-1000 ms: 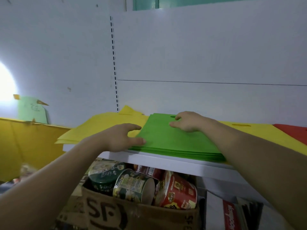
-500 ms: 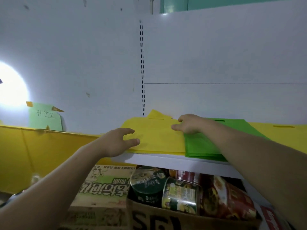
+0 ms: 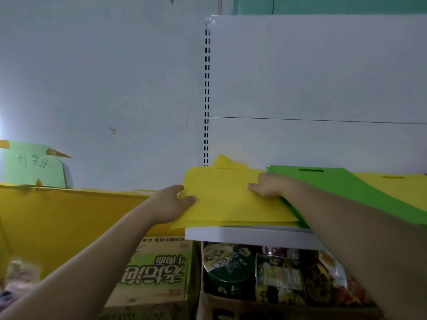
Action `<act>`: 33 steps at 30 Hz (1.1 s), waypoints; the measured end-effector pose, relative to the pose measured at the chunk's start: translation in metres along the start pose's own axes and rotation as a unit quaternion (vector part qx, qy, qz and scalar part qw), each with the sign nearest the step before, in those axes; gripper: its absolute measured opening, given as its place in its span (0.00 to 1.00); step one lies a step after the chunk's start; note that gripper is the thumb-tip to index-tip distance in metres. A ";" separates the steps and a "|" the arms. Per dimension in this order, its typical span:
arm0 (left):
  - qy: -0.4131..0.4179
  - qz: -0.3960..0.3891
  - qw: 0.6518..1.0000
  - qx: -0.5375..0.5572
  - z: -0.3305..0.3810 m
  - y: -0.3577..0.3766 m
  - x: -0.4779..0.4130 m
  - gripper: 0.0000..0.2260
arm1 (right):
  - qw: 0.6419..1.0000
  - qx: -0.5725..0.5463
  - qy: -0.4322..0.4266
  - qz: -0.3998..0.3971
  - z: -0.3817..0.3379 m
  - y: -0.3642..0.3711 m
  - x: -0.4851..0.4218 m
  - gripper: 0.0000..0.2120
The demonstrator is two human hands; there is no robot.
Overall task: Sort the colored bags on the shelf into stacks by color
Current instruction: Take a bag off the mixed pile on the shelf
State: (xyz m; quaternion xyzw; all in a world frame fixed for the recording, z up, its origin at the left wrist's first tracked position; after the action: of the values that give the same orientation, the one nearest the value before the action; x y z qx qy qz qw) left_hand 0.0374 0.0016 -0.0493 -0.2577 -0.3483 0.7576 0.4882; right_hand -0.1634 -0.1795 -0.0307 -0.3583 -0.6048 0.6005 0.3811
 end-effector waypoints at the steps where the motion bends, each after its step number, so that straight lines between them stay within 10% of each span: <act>1: -0.005 -0.001 1.000 -0.004 0.001 0.002 -0.002 0.31 | 1.000 0.007 -0.001 -0.010 -0.001 0.001 -0.001 0.32; 11: -0.003 0.018 1.000 -0.020 0.006 0.005 -0.005 0.33 | 0.994 0.015 -0.027 0.102 -0.002 -0.001 -0.011 0.28; 19: -0.012 0.045 0.999 0.000 0.007 0.004 -0.002 0.35 | 0.955 -0.193 -0.067 0.215 -0.003 -0.012 0.002 0.17; 33: 0.090 0.131 0.927 0.338 0.011 -0.033 0.018 0.22 | 0.825 -0.459 -0.036 0.327 0.006 -0.053 0.073 0.16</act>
State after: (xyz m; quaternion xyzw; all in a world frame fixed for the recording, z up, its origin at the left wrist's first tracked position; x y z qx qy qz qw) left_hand 0.0408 0.0243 -0.0181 -0.1875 0.0111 0.8613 0.4721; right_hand -0.2006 -0.1179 0.0247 -0.6469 -0.6714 0.3553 -0.0676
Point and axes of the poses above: each hand's wrist, its own x-axis away from the middle knuckle, its own y-axis out of the palm, z = x × y, the point moved 2 cm from there along -x, towards the middle knuckle, and after that the axes turned 4 degrees about x, right-handed, at the moved point
